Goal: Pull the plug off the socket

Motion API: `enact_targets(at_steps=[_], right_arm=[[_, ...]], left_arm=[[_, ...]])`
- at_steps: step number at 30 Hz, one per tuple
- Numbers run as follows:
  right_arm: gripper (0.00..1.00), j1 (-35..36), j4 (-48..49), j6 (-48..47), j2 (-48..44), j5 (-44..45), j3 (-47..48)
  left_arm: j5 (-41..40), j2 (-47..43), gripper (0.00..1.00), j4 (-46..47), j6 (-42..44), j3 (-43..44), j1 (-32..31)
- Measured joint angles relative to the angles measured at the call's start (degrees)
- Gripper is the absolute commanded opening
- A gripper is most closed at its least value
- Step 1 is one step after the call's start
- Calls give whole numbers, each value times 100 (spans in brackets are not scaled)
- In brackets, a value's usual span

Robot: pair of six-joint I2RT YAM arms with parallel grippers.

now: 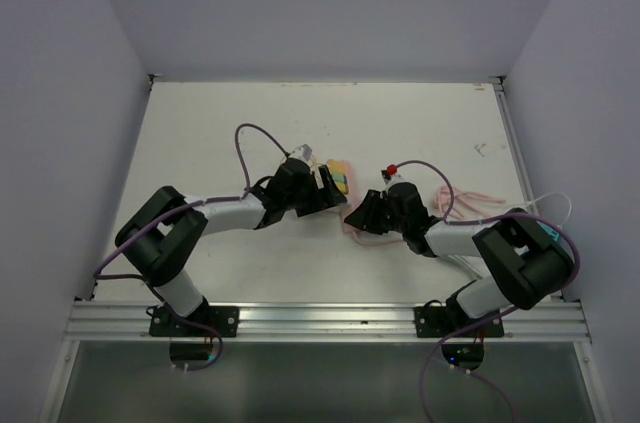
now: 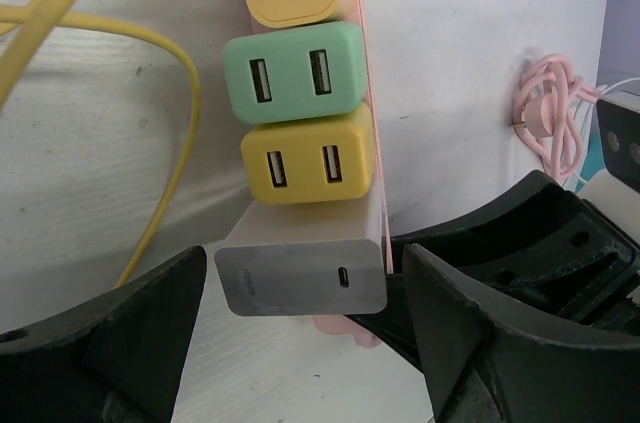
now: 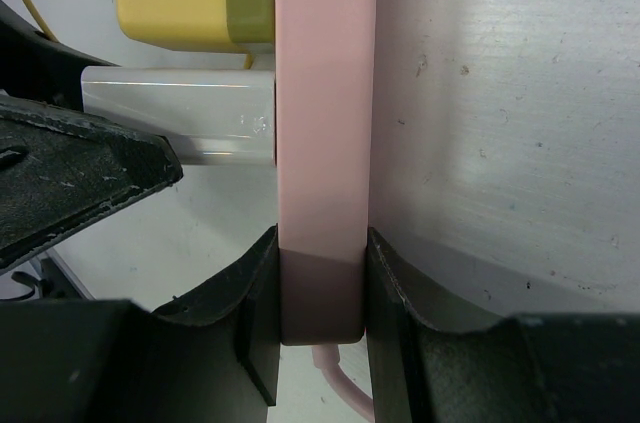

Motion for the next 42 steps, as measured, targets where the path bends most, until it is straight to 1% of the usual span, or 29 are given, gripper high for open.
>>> enact_targets(at_steps=[6,8,10,12,13,15,17,18,19,21,22,24,25,29,35,42], right_arm=[[0,-2,57,2,37,-26,0],[0,-2,57,2,39,-31,0],[0,-4,70,2,48,-39,0],[0,-4,94,2,66,-46,0],[0,-4,101,2,70,-48,0],[0,-4,107,2,72,-48,0],[0,-4,118,2,79,-52,0],[0,-4,122,11,81,-52,0],[0,-4,127,17,87,-50,0],[0,-4,133,22,94,-52,0],[0,-4,131,22,94,-52,0],[0,-4,129,24,94,-50,0],[0,-4,122,26,94,-46,4],[0,-2,63,20,94,-26,33],[0,120,-146,15,166,-48,166],[0,140,-289,76,315,-79,352]], left_arm=[[44,87,80,98,-20,0,2],[42,118,78,138,-31,2,2],[31,142,73,151,-52,4,2],[-2,151,72,153,-63,4,2],[-22,151,68,160,-72,4,2],[-28,151,66,184,-140,4,0],[-31,151,57,199,-190,4,0],[-31,151,54,208,-210,4,2],[-33,151,43,216,-214,4,2],[-48,151,33,221,-240,4,2],[-48,151,21,223,-254,4,2],[-48,151,11,223,-280,2,2],[-48,151,1,223,-299,-2,2],[-74,96,0,273,-367,-83,2],[-66,-229,0,304,-601,-444,72],[-92,-385,0,249,-728,-527,125]])
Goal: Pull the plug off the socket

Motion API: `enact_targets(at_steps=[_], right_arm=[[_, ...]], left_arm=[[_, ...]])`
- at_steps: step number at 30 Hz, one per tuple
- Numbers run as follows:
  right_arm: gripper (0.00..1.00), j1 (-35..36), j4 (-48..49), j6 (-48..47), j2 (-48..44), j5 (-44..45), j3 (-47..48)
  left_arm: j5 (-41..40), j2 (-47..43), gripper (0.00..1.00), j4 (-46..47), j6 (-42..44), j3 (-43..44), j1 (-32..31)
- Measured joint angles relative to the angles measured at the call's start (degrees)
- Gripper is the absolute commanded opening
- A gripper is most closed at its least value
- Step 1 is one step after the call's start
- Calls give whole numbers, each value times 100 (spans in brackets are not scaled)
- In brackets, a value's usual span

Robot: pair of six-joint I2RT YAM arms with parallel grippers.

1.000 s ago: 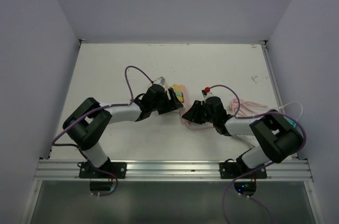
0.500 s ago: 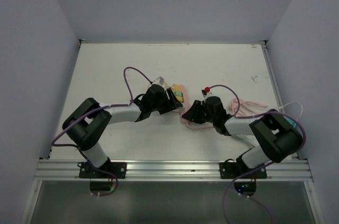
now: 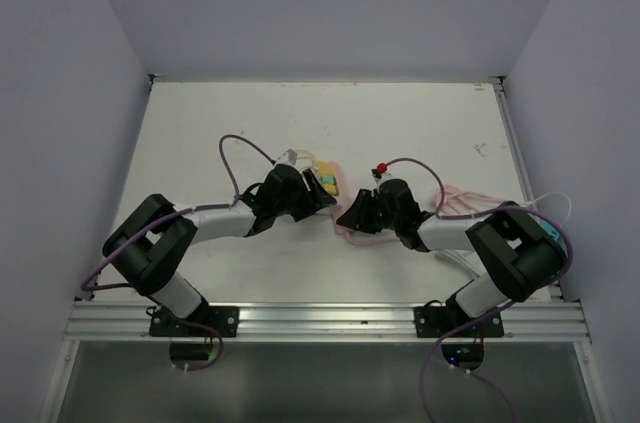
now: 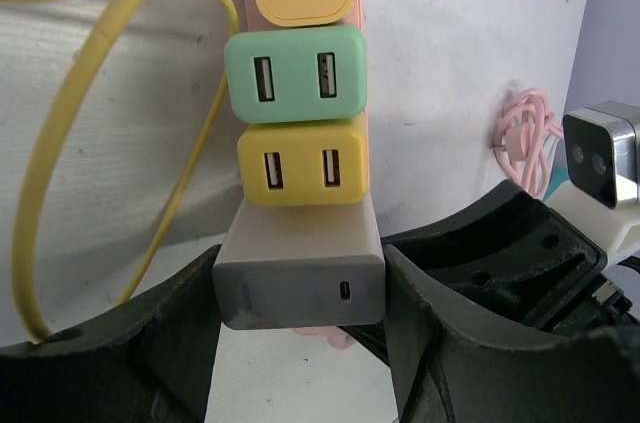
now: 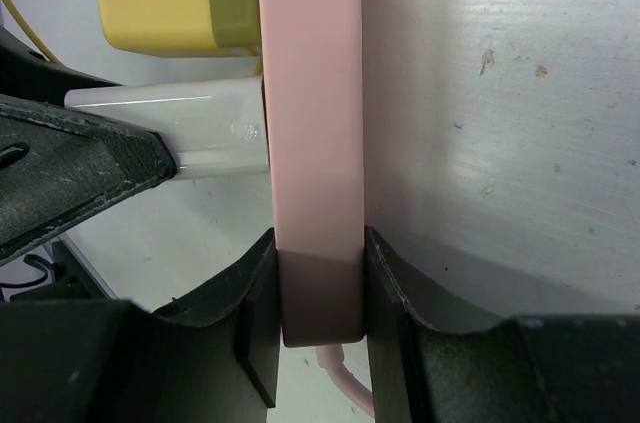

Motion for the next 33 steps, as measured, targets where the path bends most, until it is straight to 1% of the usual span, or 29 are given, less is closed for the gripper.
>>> enact_targets(at_steps=[8,15,18,23,26,30,33], right_arm=[[0,87,-168,48,24,-26,94],[0,101,-188,72,22,-59,96],[0,101,-186,109,22,-83,94],[0,-208,-190,306,17,328,96],[0,-282,-190,389,17,485,107],[0,-284,-190,409,13,538,107],[0,-284,-188,413,2,579,105]], left_arm=[[-63,-271,0,74,-175,-291,0],[76,-356,0,490,-374,-629,96],[103,-444,0,527,-382,-702,120],[160,-1003,0,649,-420,-809,369],[201,-1123,0,813,-424,-809,452],[446,-1126,0,761,-422,-804,457],[767,-1147,0,457,-310,-625,457]])
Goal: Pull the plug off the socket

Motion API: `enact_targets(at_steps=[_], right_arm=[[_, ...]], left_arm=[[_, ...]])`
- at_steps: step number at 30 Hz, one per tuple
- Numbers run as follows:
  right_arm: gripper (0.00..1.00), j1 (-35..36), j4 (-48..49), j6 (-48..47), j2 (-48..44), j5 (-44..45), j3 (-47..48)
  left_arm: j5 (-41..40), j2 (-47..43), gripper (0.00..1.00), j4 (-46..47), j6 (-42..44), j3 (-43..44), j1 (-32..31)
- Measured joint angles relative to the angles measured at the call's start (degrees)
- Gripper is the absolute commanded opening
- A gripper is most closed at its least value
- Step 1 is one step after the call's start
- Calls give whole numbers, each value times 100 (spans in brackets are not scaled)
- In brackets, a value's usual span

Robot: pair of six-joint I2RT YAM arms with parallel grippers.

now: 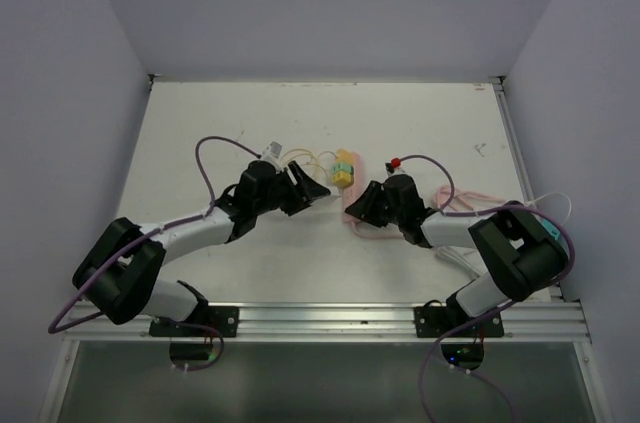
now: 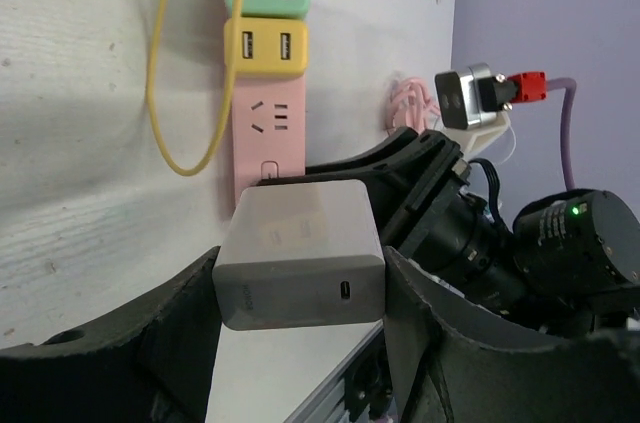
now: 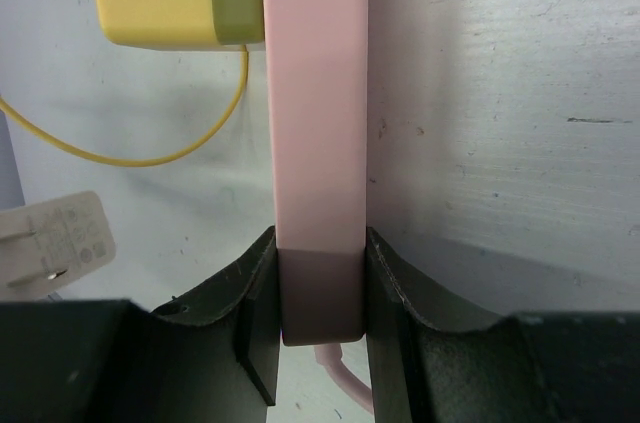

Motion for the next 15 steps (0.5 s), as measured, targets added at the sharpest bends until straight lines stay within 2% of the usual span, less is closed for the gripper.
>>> enact_targets(at_steps=[5,9,12,15], right_arm=[[0,-28,33,0,-24,15,-35],[0,-59,46,-2,-35,13,-50],[0,-61,48,-7,-37,13,-50],[0,-70,61,-13,-37,-2,-57]], left_arm=[[179,-581,0,-767,457,330,0],[-267,-1532,0,-1692,997,568,162],[-629,-2059,0,-2159,1364,619,739],[-1182,-2164,0,-2452,1639,616,1488]])
